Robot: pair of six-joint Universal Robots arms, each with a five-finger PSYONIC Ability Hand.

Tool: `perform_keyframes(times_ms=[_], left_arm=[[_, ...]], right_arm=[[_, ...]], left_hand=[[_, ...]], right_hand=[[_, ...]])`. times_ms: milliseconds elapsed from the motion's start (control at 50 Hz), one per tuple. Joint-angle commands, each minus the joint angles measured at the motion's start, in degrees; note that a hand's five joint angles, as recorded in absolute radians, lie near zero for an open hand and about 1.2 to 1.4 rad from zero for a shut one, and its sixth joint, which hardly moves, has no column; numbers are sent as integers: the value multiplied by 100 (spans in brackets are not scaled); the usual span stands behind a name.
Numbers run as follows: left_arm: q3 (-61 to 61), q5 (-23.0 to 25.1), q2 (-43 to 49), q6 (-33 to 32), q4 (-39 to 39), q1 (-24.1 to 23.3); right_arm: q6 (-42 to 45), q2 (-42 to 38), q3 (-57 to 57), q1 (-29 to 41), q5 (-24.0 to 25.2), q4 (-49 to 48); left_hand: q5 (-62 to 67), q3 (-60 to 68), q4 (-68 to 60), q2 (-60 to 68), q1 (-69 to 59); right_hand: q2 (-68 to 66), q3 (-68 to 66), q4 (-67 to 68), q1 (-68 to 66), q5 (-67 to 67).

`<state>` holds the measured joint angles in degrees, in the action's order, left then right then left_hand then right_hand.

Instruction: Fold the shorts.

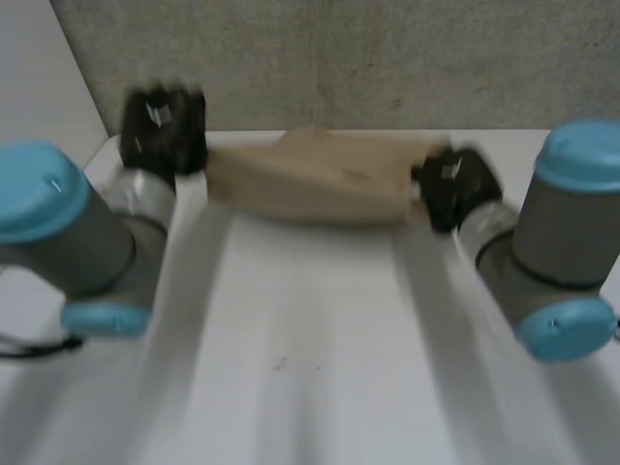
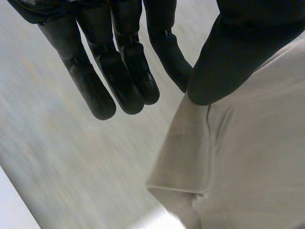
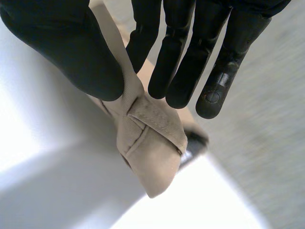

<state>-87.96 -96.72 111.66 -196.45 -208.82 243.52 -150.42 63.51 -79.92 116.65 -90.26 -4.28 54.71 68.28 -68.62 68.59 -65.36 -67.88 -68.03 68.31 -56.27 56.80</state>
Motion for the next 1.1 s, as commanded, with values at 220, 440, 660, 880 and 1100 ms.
perform_keyframes(times_ms=[220,440,660,880,1100], left_arm=[[-1697,135,-408,-16,1018,-33],[-2155,215,-839,-7,1045,-6],[-2278,215,-830,-7,1045,90],[-2322,224,-821,2,1045,134],[-2339,224,-830,-7,1045,134]], right_arm=[[74,942,-1657,-37,456,1348],[-232,1691,-1202,-827,887,1660],[-814,514,-358,-793,1046,2045],[-796,-198,64,-661,1063,2177],[-436,-963,899,-494,1002,3030]], left_hand=[[1529,1172,-1138,1141,-1464],[1529,1172,-1138,1141,-1464],[1529,1172,-1138,1141,-1464],[1529,1172,-1138,1141,-1464],[1529,1172,-1138,1141,-1464]], right_hand=[[-1212,-1197,1169,-2373,1320],[3660,3675,-3703,2499,-3552],[3459,3473,-3502,2297,-3350],[3459,3473,-3502,2297,-3350],[2605,2619,-2648,1444,-2497]])
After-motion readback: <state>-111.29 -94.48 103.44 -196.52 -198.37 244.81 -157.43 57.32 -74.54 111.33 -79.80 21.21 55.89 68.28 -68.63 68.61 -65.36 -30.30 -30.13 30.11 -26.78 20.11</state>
